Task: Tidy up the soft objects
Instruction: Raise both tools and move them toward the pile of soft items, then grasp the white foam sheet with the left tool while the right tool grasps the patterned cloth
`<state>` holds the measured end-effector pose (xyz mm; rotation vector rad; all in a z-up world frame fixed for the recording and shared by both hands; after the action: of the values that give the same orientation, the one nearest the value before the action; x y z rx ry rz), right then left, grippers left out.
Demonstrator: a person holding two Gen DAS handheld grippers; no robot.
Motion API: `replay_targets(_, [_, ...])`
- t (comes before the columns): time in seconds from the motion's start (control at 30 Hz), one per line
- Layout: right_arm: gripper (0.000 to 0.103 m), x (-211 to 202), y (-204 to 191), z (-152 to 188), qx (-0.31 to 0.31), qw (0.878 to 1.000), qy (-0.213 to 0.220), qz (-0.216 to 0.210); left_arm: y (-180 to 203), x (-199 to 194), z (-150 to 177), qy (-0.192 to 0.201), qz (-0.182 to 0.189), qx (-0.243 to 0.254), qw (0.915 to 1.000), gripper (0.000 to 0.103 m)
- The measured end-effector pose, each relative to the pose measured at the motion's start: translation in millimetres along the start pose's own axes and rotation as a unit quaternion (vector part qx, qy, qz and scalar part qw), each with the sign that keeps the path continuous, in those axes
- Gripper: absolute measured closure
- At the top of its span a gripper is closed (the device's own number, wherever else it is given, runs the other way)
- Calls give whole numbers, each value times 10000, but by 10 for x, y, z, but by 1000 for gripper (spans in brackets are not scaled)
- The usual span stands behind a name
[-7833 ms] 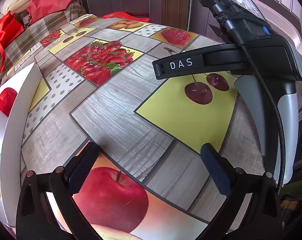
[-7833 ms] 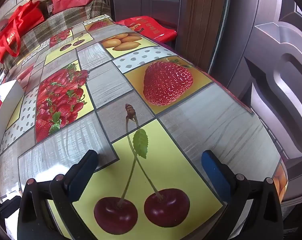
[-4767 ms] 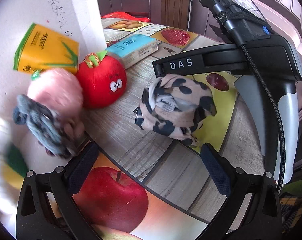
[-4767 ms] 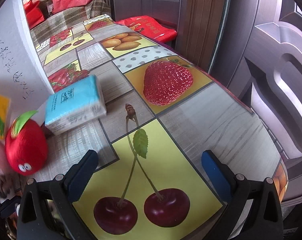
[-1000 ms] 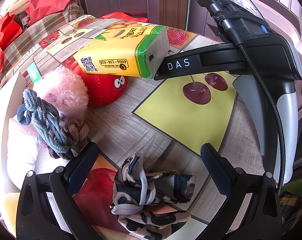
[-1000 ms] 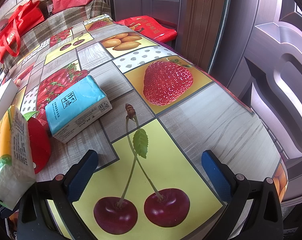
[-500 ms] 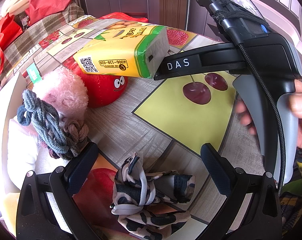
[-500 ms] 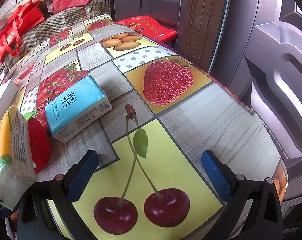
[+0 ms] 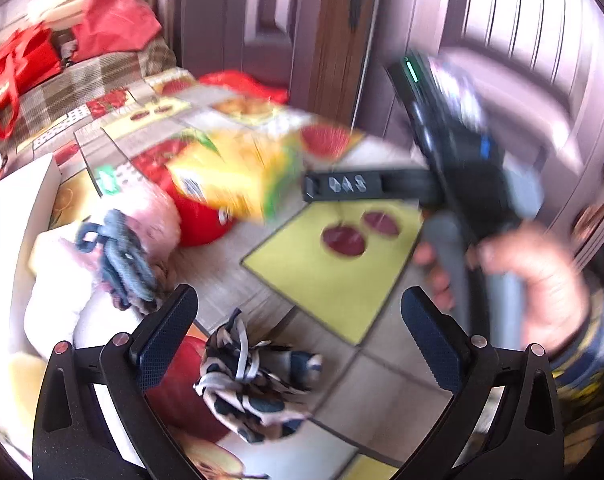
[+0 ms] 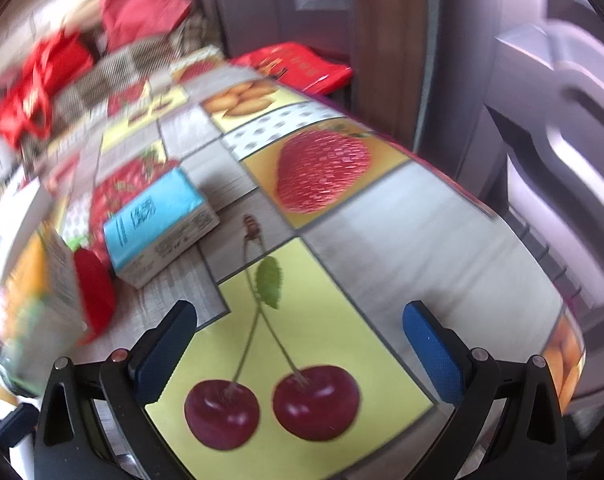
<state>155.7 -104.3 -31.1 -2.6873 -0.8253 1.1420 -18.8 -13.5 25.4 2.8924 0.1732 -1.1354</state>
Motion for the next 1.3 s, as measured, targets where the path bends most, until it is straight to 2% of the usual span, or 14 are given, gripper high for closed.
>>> replay_targets(0.13, [0, -296, 125, -27, 286, 9970, 499, -525, -298, -510, -103, 813, 85, -684, 9943, 0])
replay_targets(0.23, [0, -626, 118, -85, 183, 9865, 1219, -1076, -699, -932, -127, 1356, -284, -1219, 9828, 0])
replay_targets(0.33, [0, -984, 55, -105, -129, 9559, 2329, -1782, -1150, -1317, -34, 1773, -676, -1740, 9663, 0])
replay_targets(0.4, [0, -1099, 8, -105, -253, 9419, 2626, -2078, -1407, -1495, 56, 1919, -792, -2035, 9568, 0])
replay_targets(0.47, [0, -1110, -76, -130, -416, 9398, 2500, -2291, -1563, -1617, 181, 1985, -948, -2173, 9510, 0])
replay_targets(0.53, [0, -1097, -160, -112, -645, 9385, 2297, -2496, -1608, -1629, 302, 1867, -1059, -2134, 9531, 0])
replay_targets(0.6, [0, -1055, -252, -65, -984, 9354, 2123, -2650, -1587, -1555, 401, 1581, -1053, -1999, 9612, 0])
replay_targets(0.67, [0, -1019, -382, 5, -1409, 9354, 1914, -2617, -1458, -1368, 482, 1040, -917, -1696, 9757, 0])
replay_targets(0.8, [0, -926, -537, 184, -1902, 9317, 1270, -2823, -1165, -1041, 658, 267, -957, -1323, 9862, 0])
replay_targets(0.87, [0, -845, -693, 317, -2422, 9189, 706, -3034, -1081, -951, 696, 71, -786, -1291, 9885, 0])
replay_targets(0.93, [0, -794, -876, 511, -3085, 9022, 306, -2999, -1000, -864, 726, -101, -558, -1276, 9902, 0])
replay_targets(1.07, [0, -733, -1071, 807, -3959, 8760, 27, -2754, -882, -734, 735, -347, -561, -1145, 9912, 0])
replay_targets(1.23, [0, -558, -1190, 923, -4220, 8661, -443, -2642, -857, -586, 722, -630, -690, -1160, 9888, 1])
replay_targets(1.3, [0, -505, -1250, 973, -4352, 8613, -563, -2562, -849, -542, 721, -692, -801, -1104, 9882, 9])
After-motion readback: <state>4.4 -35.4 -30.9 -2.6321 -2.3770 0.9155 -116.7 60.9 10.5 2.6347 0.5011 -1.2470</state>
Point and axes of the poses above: each gripper's, at about its wrist camera, not at the fingertips, and x roughly the way its jaws point, y to its right, z to its underside, the point moved 2 cm from there along x, roughly the way its jaws point, and after that the axes turned 11 degrees about -z, right-handed, at the moved point
